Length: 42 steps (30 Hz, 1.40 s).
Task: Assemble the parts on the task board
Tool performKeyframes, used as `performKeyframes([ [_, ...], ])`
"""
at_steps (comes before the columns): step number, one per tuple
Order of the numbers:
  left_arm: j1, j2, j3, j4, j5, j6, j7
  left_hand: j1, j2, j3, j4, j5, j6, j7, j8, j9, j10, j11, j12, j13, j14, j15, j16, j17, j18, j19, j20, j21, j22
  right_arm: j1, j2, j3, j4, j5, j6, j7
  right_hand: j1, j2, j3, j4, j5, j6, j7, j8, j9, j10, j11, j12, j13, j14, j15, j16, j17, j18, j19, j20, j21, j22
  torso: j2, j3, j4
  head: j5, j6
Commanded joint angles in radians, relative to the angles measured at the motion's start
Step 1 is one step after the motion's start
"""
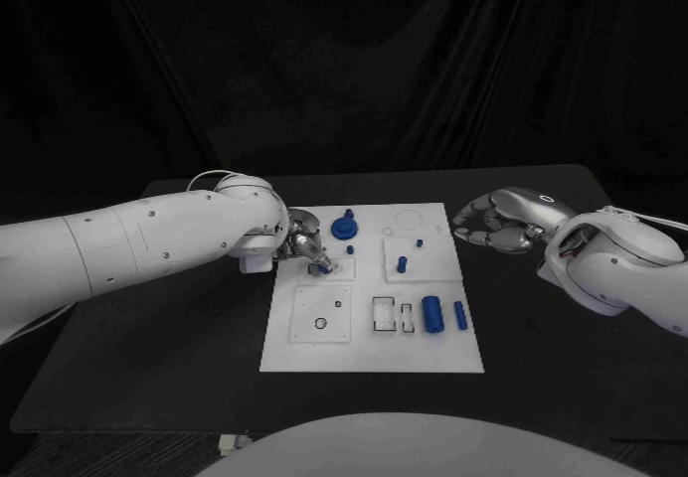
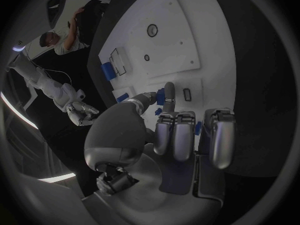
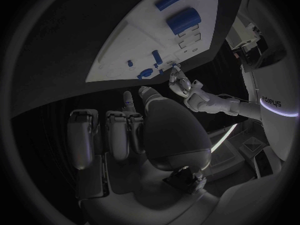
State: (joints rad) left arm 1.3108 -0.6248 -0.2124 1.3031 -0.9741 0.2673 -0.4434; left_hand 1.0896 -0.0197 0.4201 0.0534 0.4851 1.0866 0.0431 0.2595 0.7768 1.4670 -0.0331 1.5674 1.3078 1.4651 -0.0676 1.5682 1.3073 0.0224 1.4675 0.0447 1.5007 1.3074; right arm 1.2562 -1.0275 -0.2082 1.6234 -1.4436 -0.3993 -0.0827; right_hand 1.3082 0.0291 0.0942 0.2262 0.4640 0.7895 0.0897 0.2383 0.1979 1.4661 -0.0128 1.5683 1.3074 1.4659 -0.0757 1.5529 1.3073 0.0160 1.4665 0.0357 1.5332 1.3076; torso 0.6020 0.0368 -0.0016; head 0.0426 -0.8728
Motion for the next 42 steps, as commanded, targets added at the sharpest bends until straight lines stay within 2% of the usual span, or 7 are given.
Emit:
performKeyframes([
  [1, -0.001, -0.002, 0.001, 0.006, 0.053, -0.012, -0.043, -0.001, 0.005, 0.045, -0.036, -0.003, -0.005, -0.005, 0.006, 0.001, 0.104, 0.006, 0.003, 0.263, 0.106, 0.003, 0.003, 0.264, 0.007, 0.010, 0.004, -0.007, 0.203, -0.003, 0.000, 0.001, -0.001, 0.002, 0.010, -0.023, 0.010, 0.003, 0.003, 0.001, 0.007, 0.004, 0.004, -0.006, -0.001, 0.105, 0.009, 0.003, 0.263, 0.096, 0.010, -0.004, 0.222, -0.004, 0.082, 0.009, -0.004, 0.247, 0.001, -0.0007, 0.0003, 0.001, 0.000],
  [4, -0.001, -0.004, 0.001, 0.008, 0.055, -0.017, -0.045, -0.002, 0.006, 0.046, -0.036, -0.002, -0.006, -0.004, 0.006, 0.001, 0.104, 0.006, 0.003, 0.263, 0.106, 0.003, 0.003, 0.264, 0.007, 0.009, 0.004, -0.008, 0.202, -0.004, 0.001, 0.001, -0.001, 0.002, 0.011, -0.023, 0.010, 0.003, 0.003, 0.001, 0.007, 0.004, 0.004, -0.006, -0.001, 0.105, 0.009, 0.003, 0.263, 0.096, 0.010, -0.004, 0.222, -0.004, 0.082, 0.009, -0.004, 0.247, 0.002, -0.0011, -0.0001, 0.005, 0.000],
  [9, -0.001, -0.003, 0.001, 0.007, 0.056, -0.025, -0.043, -0.004, 0.007, 0.050, -0.036, -0.002, -0.008, -0.004, 0.005, 0.002, 0.104, 0.007, 0.003, 0.263, 0.106, 0.003, 0.003, 0.264, 0.008, 0.005, 0.004, -0.011, 0.200, -0.005, 0.003, 0.001, -0.002, 0.002, 0.011, -0.023, 0.012, 0.003, 0.006, 0.000, 0.009, 0.005, 0.004, -0.006, -0.001, 0.105, 0.009, 0.003, 0.263, 0.096, 0.010, -0.004, 0.222, -0.003, 0.081, 0.009, -0.006, 0.247, 0.003, -0.0016, 0.0001, 0.003, 0.000],
  [15, -0.001, -0.002, 0.001, 0.002, 0.057, -0.040, -0.045, -0.006, 0.009, 0.054, -0.036, -0.006, -0.012, -0.003, 0.003, 0.003, 0.104, 0.008, 0.003, 0.263, 0.106, 0.003, 0.003, 0.264, 0.010, 0.001, 0.004, -0.015, 0.197, -0.005, 0.003, 0.001, -0.003, 0.002, 0.012, -0.023, 0.012, 0.003, 0.006, 0.000, 0.009, 0.005, 0.004, -0.006, -0.001, 0.105, 0.009, 0.003, 0.263, 0.096, 0.010, -0.004, 0.222, -0.003, 0.081, 0.009, -0.006, 0.247, 0.003, -0.0018, 0.0001, 0.007, 0.000],
  [42, -0.006, 0.020, 0.000, -0.021, 0.057, -0.063, -0.026, -0.016, 0.021, 0.065, -0.029, -0.015, -0.019, 0.001, -0.001, 0.007, 0.104, 0.010, 0.003, 0.263, 0.106, 0.006, 0.003, 0.264, 0.011, -0.005, 0.006, -0.021, 0.194, -0.012, 0.001, 0.001, -0.006, 0.005, -0.003, -0.014, 0.009, 0.004, 0.009, 0.003, 0.007, 0.006, 0.006, -0.006, -0.002, 0.105, 0.010, 0.003, 0.263, 0.095, 0.010, -0.006, 0.218, -0.003, 0.080, 0.009, -0.008, 0.246, 0.003, -0.0019, -0.0007, 0.005, 0.000],
])
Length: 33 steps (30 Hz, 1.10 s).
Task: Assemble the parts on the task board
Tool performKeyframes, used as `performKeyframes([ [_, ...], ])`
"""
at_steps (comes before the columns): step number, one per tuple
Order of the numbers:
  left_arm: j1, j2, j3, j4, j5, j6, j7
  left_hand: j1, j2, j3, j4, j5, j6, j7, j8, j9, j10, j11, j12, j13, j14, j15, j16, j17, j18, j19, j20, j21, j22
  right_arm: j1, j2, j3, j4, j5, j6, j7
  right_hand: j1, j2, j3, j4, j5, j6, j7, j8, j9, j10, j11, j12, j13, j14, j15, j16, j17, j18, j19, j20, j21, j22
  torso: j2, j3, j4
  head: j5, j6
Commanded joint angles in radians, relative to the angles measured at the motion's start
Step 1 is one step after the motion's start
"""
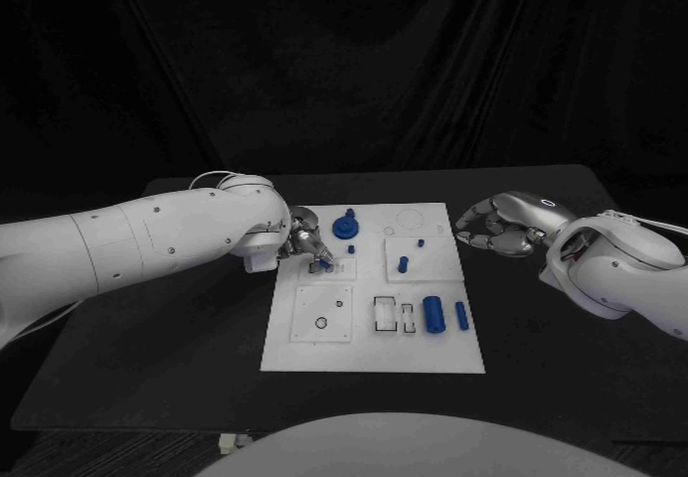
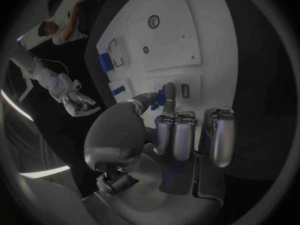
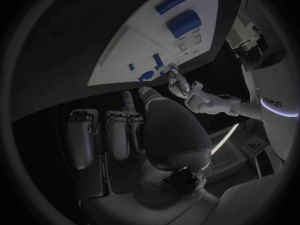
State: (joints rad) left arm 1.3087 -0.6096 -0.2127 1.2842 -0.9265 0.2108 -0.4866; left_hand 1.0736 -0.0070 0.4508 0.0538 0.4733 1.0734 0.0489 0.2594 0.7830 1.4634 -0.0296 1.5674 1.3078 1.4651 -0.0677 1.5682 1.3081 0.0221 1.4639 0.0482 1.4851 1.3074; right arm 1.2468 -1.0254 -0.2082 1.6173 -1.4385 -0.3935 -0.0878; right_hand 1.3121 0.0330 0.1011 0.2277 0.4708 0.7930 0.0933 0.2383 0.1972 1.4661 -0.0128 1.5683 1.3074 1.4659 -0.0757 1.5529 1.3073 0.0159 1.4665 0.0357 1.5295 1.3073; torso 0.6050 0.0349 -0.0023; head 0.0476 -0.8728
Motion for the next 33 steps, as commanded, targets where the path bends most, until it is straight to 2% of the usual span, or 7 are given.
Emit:
performKeyframes([
  [1, -0.005, 0.005, 0.001, -0.004, 0.009, -0.006, 0.017, -0.001, 0.010, 0.036, -0.028, -0.005, -0.005, -0.005, -0.001, 0.001, 0.107, 0.007, 0.003, 0.263, 0.106, 0.006, 0.003, 0.263, 0.012, -0.001, 0.003, -0.005, 0.194, -0.003, -0.001, 0.001, 0.000, 0.000, -0.009, -0.008, 0.005, 0.000, 0.002, 0.002, 0.001, 0.003, 0.002, -0.007, -0.001, 0.105, 0.010, 0.002, 0.263, 0.095, 0.010, -0.006, 0.218, -0.003, 0.080, 0.009, -0.004, 0.246, 0.000, 0.0000, -0.0003, 0.000, 0.000],
  [11, -0.013, 0.013, 0.001, -0.015, 0.009, -0.008, 0.019, -0.003, 0.015, 0.039, -0.026, -0.006, -0.006, -0.005, -0.001, 0.002, 0.107, 0.007, 0.003, 0.263, 0.106, 0.006, 0.003, 0.263, 0.012, -0.001, 0.003, -0.006, 0.194, -0.006, -0.001, 0.001, -0.001, 0.000, -0.010, -0.007, 0.004, 0.000, 0.002, 0.003, -0.001, 0.003, 0.002, -0.007, -0.002, 0.105, 0.011, 0.002, 0.263, 0.094, 0.010, -0.007, 0.216, -0.003, 0.079, 0.009, -0.006, 0.246, 0.000, -0.0003, 0.0001, 0.001, 0.000],
  [33, -0.018, 0.017, 0.001, -0.024, 0.009, -0.004, 0.023, -0.003, 0.017, 0.041, -0.026, -0.006, -0.007, -0.004, -0.002, 0.003, 0.107, 0.008, 0.003, 0.263, 0.106, 0.006, 0.003, 0.263, 0.013, -0.006, 0.003, -0.010, 0.191, -0.008, -0.003, 0.001, -0.001, 0.000, -0.013, -0.006, 0.005, 0.000, 0.004, 0.003, 0.000, 0.003, 0.002, -0.007, -0.002, 0.105, 0.011, 0.002, 0.263, 0.094, 0.010, -0.007, 0.215, -0.002, 0.078, 0.010, -0.007, 0.245, 0.000, -0.0003, 0.0001, 0.001, 0.000],
])
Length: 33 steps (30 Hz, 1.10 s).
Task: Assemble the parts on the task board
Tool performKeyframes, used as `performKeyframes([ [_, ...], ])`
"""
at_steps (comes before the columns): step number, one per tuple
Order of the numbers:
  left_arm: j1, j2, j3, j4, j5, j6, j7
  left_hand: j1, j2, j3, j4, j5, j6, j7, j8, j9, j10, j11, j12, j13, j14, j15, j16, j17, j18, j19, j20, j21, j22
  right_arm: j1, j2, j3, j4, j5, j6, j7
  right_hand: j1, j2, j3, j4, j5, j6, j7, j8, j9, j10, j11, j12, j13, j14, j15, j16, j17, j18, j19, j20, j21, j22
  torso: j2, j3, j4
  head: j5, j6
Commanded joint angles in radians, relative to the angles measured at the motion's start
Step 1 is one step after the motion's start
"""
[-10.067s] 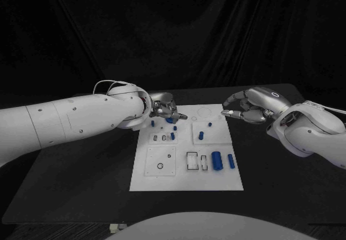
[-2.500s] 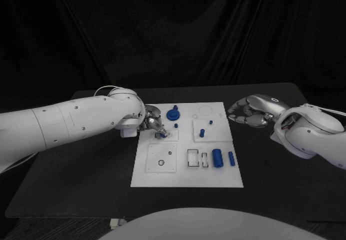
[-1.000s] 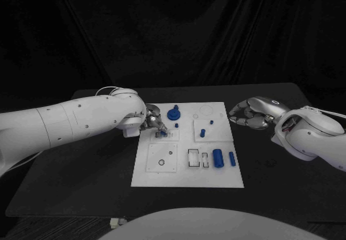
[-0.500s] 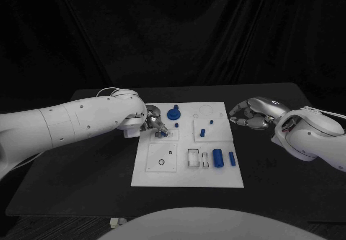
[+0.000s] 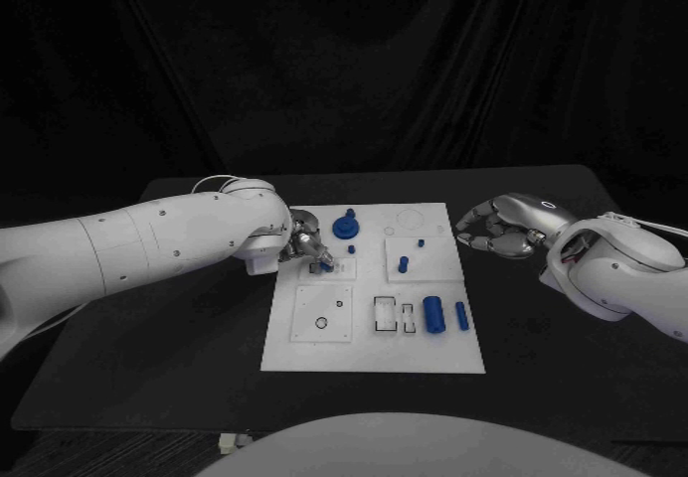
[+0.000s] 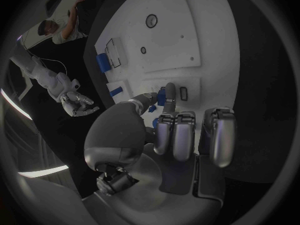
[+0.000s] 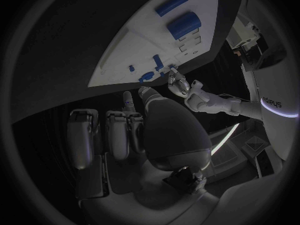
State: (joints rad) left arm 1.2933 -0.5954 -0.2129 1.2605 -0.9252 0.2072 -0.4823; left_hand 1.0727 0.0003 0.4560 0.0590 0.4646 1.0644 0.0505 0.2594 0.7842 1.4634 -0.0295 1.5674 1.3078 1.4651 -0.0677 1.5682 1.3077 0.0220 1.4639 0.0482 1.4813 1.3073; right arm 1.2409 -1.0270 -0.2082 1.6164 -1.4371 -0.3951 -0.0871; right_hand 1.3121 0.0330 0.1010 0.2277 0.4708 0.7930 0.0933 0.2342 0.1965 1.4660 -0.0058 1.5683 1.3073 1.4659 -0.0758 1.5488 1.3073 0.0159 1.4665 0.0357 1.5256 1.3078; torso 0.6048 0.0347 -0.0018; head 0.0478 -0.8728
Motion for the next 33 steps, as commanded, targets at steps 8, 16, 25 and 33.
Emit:
performKeyframes([
  [8, -0.005, 0.008, 0.001, -0.006, 0.008, 0.004, 0.021, -0.002, 0.011, 0.038, -0.031, 0.002, 0.000, -0.005, -0.003, 0.002, 0.107, 0.008, 0.003, 0.263, 0.106, 0.006, 0.003, 0.263, 0.014, -0.009, 0.003, -0.009, 0.189, -0.003, 0.000, 0.001, 0.000, -0.002, -0.010, -0.008, 0.005, -0.001, 0.004, 0.003, 0.001, 0.003, 0.002, -0.003, -0.001, 0.105, 0.004, 0.003, 0.263, 0.094, 0.010, -0.004, 0.214, -0.002, 0.078, 0.010, -0.003, 0.245, 0.000, -0.0001, -0.0001, 0.002, 0.000],
  [16, -0.008, 0.010, 0.001, -0.009, 0.008, 0.009, 0.020, -0.002, 0.011, 0.038, -0.031, 0.002, -0.001, -0.005, -0.004, 0.002, 0.107, 0.008, 0.003, 0.263, 0.106, 0.006, 0.003, 0.263, 0.015, -0.011, 0.003, -0.011, 0.188, -0.004, -0.001, 0.001, 0.000, -0.002, -0.009, -0.008, 0.005, -0.001, 0.005, 0.003, 0.001, 0.003, 0.002, -0.004, -0.002, 0.105, 0.004, 0.003, 0.263, 0.094, 0.010, -0.005, 0.212, -0.002, 0.077, 0.010, -0.005, 0.244, 0.001, -0.0005, 0.0001, 0.001, 0.000],
  [25, -0.011, 0.016, 0.001, -0.016, 0.008, 0.014, 0.023, -0.002, 0.012, 0.040, -0.032, 0.001, -0.003, -0.005, -0.004, 0.002, 0.107, 0.009, 0.003, 0.263, 0.106, 0.007, 0.003, 0.263, 0.015, -0.013, 0.004, -0.012, 0.187, -0.004, 0.001, 0.001, -0.001, -0.002, -0.007, -0.008, 0.005, -0.001, 0.005, 0.003, 0.001, 0.003, 0.002, -0.004, -0.002, 0.105, 0.004, 0.003, 0.263, 0.093, 0.010, -0.005, 0.211, -0.001, 0.077, 0.010, -0.005, 0.244, 0.000, -0.0004, -0.0001, 0.003, 0.000],
  [33, -0.014, 0.017, 0.001, -0.021, 0.008, 0.020, 0.021, -0.003, 0.013, 0.042, -0.033, -0.001, -0.006, -0.003, -0.006, 0.003, 0.107, 0.010, 0.003, 0.263, 0.106, 0.008, 0.003, 0.263, 0.017, -0.018, 0.004, -0.017, 0.184, -0.004, 0.000, 0.001, -0.001, -0.002, -0.002, -0.009, 0.006, -0.001, 0.006, 0.003, 0.001, 0.003, 0.002, -0.004, -0.002, 0.105, 0.003, 0.003, 0.263, 0.093, 0.010, -0.005, 0.212, -0.001, 0.077, 0.010, -0.006, 0.243, 0.000, 0.0000, -0.0001, 0.003, 0.000],
])
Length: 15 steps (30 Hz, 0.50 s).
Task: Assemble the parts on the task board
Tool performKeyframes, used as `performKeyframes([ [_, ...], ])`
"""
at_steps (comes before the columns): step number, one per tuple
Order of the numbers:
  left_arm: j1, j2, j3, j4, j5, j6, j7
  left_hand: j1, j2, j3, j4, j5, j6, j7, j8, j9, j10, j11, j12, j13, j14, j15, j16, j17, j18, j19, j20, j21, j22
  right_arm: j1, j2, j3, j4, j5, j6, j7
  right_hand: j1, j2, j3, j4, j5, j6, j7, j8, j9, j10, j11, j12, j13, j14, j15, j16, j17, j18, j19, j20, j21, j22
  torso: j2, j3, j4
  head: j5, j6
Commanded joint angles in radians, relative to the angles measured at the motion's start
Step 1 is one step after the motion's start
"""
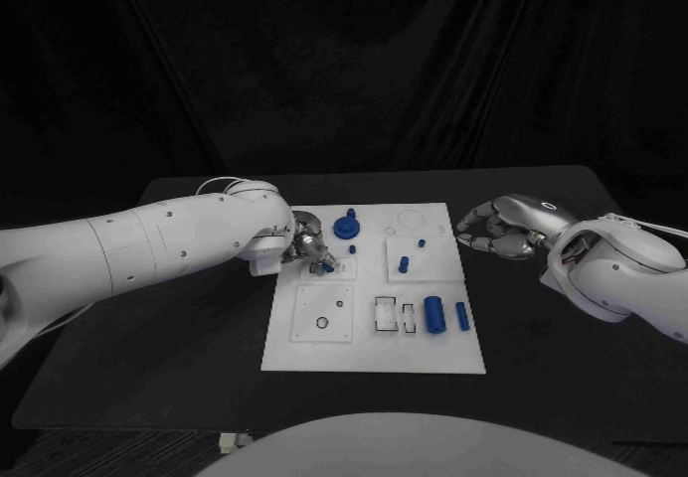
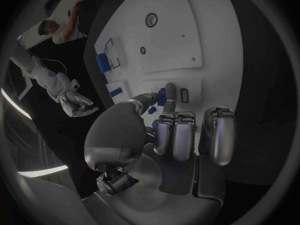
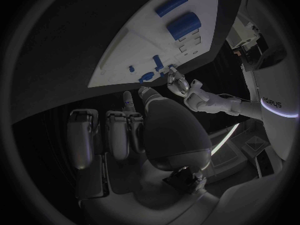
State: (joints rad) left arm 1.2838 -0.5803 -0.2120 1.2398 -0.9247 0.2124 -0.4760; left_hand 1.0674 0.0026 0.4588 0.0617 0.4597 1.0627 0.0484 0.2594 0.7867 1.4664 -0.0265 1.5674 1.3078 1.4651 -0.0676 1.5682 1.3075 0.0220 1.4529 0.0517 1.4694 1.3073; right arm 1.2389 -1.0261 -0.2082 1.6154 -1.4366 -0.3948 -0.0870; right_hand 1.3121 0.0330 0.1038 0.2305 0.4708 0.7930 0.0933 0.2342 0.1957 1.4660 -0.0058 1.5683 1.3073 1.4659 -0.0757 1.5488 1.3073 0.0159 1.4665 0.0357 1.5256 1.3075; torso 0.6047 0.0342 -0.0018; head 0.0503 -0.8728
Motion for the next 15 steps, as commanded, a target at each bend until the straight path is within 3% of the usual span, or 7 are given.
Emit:
performKeyframes([
  [1, -0.004, 0.002, 0.000, -0.001, 0.007, 0.016, 0.015, 0.003, 0.010, 0.039, -0.036, 0.004, -0.004, -0.001, -0.006, 0.001, 0.104, 0.007, 0.003, 0.263, 0.106, 0.008, 0.003, 0.263, 0.017, -0.007, 0.001, -0.006, 0.184, -0.002, -0.001, 0.001, 0.000, -0.002, -0.002, -0.009, 0.006, -0.001, 0.003, 0.000, 0.001, 0.003, 0.002, -0.004, -0.001, 0.105, 0.004, 0.003, 0.263, 0.093, 0.010, -0.005, 0.212, -0.001, 0.077, 0.010, -0.006, 0.244, 0.000, 0.0004, -0.0001, 0.000, 0.000],
  [5, -0.005, 0.002, 0.000, -0.001, 0.007, 0.017, 0.015, 0.001, 0.010, 0.039, -0.038, -0.018, -0.008, 0.000, -0.007, 0.004, 0.104, 0.008, 0.003, 0.263, 0.106, 0.009, 0.003, 0.263, 0.017, -0.009, 0.002, -0.008, 0.183, -0.002, -0.001, 0.001, 0.000, -0.002, -0.001, -0.010, 0.006, -0.001, 0.003, 0.000, 0.002, 0.003, 0.002, -0.004, -0.001, 0.105, 0.004, 0.003, 0.263, 0.093, 0.010, -0.005, 0.211, -0.001, 0.076, 0.010, -0.007, 0.243, 0.000, 0.0005, -0.0003, 0.002, 0.000],
  [7, -0.005, 0.002, 0.000, -0.001, 0.007, 0.019, 0.015, -0.005, 0.010, 0.031, -0.037, -0.089, -0.008, 0.000, -0.007, 0.010, 0.104, 0.009, 0.003, 0.263, 0.106, 0.010, 0.003, 0.263, 0.018, -0.010, 0.004, -0.010, 0.184, -0.002, -0.001, 0.001, 0.000, -0.002, -0.001, -0.010, 0.006, -0.001, 0.003, 0.000, 0.002, 0.003, 0.002, -0.004, -0.001, 0.105, 0.004, 0.003, 0.263, 0.093, 0.010, -0.006, 0.211, -0.001, 0.076, 0.010, -0.007, 0.243, 0.000, 0.0006, -0.0005, 0.003, 0.000],
  [9, -0.006, 0.003, 0.000, -0.002, 0.007, 0.021, 0.015, -0.012, 0.010, 0.021, -0.032, -0.136, -0.008, -0.001, -0.008, 0.013, 0.104, 0.009, 0.003, 0.263, 0.106, 0.011, 0.003, 0.263, 0.017, -0.008, 0.005, -0.010, 0.185, -0.003, 0.000, 0.001, -0.001, -0.002, 0.000, -0.010, 0.006, -0.001, 0.003, 0.000, 0.002, 0.003, 0.002, -0.004, -0.001, 0.105, 0.004, 0.003, 0.263, 0.093, 0.010, -0.006, 0.211, -0.001, 0.076, 0.010, -0.007, 0.243, 0.000, 0.0005, -0.0007, 0.003, 0.000],
  [12, -0.006, 0.004, 0.000, -0.002, 0.007, 0.024, 0.016, -0.023, 0.009, 0.002, -0.021, -0.153, -0.007, -0.001, -0.009, 0.015, 0.104, 0.009, 0.003, 0.263, 0.106, 0.011, 0.003, 0.263, 0.018, -0.009, 0.005, -0.012, 0.185, -0.003, 0.000, 0.001, -0.001, -0.002, 0.000, -0.010, 0.006, -0.001, 0.003, 0.000, 0.002, 0.003, 0.002, -0.004, -0.001, 0.105, 0.004, 0.003, 0.263, 0.093, 0.010, -0.006, 0.211, -0.001, 0.076, 0.010, -0.007, 0.243, 0.000, 0.0005, -0.0005, 0.003, 0.000],
  [15, -0.006, 0.003, 0.000, -0.003, 0.007, 0.027, 0.016, -0.039, 0.012, -0.030, 0.002, -0.230, -0.004, -0.002, -0.013, 0.015, 0.104, 0.009, 0.003, 0.263, 0.106, 0.011, 0.003, 0.263, 0.018, -0.009, 0.006, -0.014, 0.186, -0.003, -0.001, 0.001, 0.000, -0.002, 0.000, -0.011, 0.006, -0.001, 0.004, 0.000, 0.002, 0.003, 0.002, -0.004, -0.001, 0.105, 0.003, 0.003, 0.263, 0.093, 0.010, -0.006, 0.210, -0.001, 0.076, 0.010, -0.007, 0.244, 0.000, 0.0006, 0.0002, 0.002, 0.000],
])
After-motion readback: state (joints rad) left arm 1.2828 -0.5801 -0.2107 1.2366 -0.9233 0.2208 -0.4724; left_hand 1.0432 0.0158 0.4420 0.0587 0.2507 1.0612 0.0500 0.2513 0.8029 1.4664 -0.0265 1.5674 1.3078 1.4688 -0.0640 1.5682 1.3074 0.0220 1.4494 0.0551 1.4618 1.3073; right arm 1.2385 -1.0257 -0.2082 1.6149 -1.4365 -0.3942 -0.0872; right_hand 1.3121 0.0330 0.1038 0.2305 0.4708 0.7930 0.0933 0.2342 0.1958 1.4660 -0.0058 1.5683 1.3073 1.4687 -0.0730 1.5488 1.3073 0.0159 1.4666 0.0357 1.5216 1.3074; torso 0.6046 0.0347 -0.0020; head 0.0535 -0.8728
